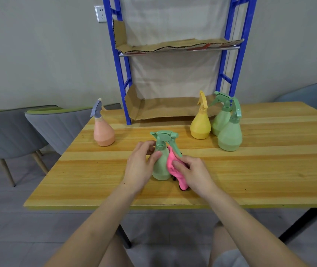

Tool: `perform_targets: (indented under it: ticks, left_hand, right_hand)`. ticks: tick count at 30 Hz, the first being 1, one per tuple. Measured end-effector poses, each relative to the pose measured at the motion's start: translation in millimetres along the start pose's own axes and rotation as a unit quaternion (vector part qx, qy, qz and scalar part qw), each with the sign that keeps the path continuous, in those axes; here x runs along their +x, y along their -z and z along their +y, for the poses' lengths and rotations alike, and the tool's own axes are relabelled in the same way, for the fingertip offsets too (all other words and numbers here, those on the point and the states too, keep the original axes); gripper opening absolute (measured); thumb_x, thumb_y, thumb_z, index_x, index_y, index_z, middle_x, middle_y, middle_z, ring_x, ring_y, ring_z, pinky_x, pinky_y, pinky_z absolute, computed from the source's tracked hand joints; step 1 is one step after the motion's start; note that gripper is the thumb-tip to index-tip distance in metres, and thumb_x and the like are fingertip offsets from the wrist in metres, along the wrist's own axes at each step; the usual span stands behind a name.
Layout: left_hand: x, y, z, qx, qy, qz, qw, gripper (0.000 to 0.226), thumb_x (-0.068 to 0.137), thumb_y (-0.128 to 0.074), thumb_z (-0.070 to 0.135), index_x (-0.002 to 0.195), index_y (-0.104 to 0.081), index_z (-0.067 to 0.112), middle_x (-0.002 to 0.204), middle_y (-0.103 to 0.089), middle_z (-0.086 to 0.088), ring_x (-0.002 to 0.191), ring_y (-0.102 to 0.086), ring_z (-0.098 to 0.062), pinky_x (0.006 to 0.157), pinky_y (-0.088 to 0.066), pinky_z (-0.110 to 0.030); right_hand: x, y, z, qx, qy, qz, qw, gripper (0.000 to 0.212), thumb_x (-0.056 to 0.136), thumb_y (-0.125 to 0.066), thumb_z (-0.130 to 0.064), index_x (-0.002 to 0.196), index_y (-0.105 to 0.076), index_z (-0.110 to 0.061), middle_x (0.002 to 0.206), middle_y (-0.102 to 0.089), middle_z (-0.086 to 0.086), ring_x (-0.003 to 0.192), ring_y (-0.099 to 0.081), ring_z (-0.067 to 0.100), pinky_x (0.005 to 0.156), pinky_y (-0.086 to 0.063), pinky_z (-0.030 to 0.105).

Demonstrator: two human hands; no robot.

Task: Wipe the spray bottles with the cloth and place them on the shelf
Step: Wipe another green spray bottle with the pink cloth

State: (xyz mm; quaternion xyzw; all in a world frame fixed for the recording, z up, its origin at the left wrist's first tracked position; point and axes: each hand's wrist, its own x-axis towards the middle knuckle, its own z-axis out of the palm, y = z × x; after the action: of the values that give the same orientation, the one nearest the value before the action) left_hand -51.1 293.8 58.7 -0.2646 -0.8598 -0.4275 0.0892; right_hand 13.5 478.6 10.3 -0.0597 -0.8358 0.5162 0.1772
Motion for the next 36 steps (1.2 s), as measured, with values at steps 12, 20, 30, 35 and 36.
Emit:
perform_targets:
  ticks: [12, 20, 30, 35, 36]
  left_hand:
    - [0.8, 0.8, 0.9, 0.007, -0.003, 0.004, 1.000, 0.033, 0.104, -0.061, 0.033, 0.136, -0.066, 0.025, 0.120, -0.064, 0.009, 0.106, -0.064, -0.009, 0.100, -0.052, -0.048]
    - [-2.9, -6.5, 0.1, -0.004, 0.038, 0.022, 0.999, 0.039, 0.105, -0.059, 0.023, 0.143, -0.049, 0.027, 0.118, -0.059, 0.009, 0.105, -0.061, -0.006, 0.091, -0.054, -0.038]
    - [-8.5, -6.1, -10.3, 0.016, 0.023, 0.019, 0.999, 0.025, 0.096, -0.052, 0.053, 0.120, -0.050, 0.045, 0.122, -0.062, 0.021, 0.117, -0.061, -0.005, 0.111, -0.044, -0.059]
    - [-4.6, -2.4, -12.3, -0.007, 0.021, 0.008, 1.000, 0.030, 0.105, -0.057, 0.019, 0.133, -0.057, 0.029, 0.128, -0.064, 0.012, 0.118, -0.061, -0.009, 0.107, -0.051, -0.050]
    - [-4.1, -1.1, -12.1, -0.014, 0.024, 0.003, 1.000, 0.031, 0.106, -0.058, 0.017, 0.136, -0.058, 0.025, 0.130, -0.064, 0.010, 0.118, -0.061, -0.008, 0.105, -0.052, -0.046]
  right_hand:
    - [4.0, -5.4, -28.6, 0.044, 0.028, 0.011, 0.999, 0.038, 0.101, -0.070, -0.029, 0.139, -0.069, -0.029, 0.114, -0.079, -0.015, 0.104, -0.074, 0.005, 0.089, -0.060, 0.030]
    - [-3.9, 2.5, -2.1, 0.008, -0.024, -0.019, 0.999, 0.044, 0.100, -0.072, -0.030, 0.142, -0.063, -0.032, 0.127, -0.075, -0.010, 0.118, -0.071, 0.008, 0.104, -0.057, 0.044]
    - [4.9, -4.0, -27.2, 0.044, 0.016, 0.001, 0.999, 0.042, 0.099, -0.073, -0.022, 0.140, -0.066, -0.030, 0.108, -0.079, -0.016, 0.098, -0.076, 0.007, 0.084, -0.063, 0.031]
    - [-4.6, -3.2, -3.5, -0.021, -0.038, -0.007, 0.999, 0.040, 0.099, -0.073, -0.028, 0.138, -0.065, -0.037, 0.109, -0.081, 0.001, 0.103, -0.075, 0.025, 0.090, -0.060, 0.052]
    - [-4.3, -4.2, -1.4, -0.025, -0.045, -0.007, 0.999, 0.041, 0.099, -0.073, -0.029, 0.137, -0.064, -0.040, 0.106, -0.081, 0.002, 0.100, -0.075, 0.029, 0.087, -0.061, 0.053]
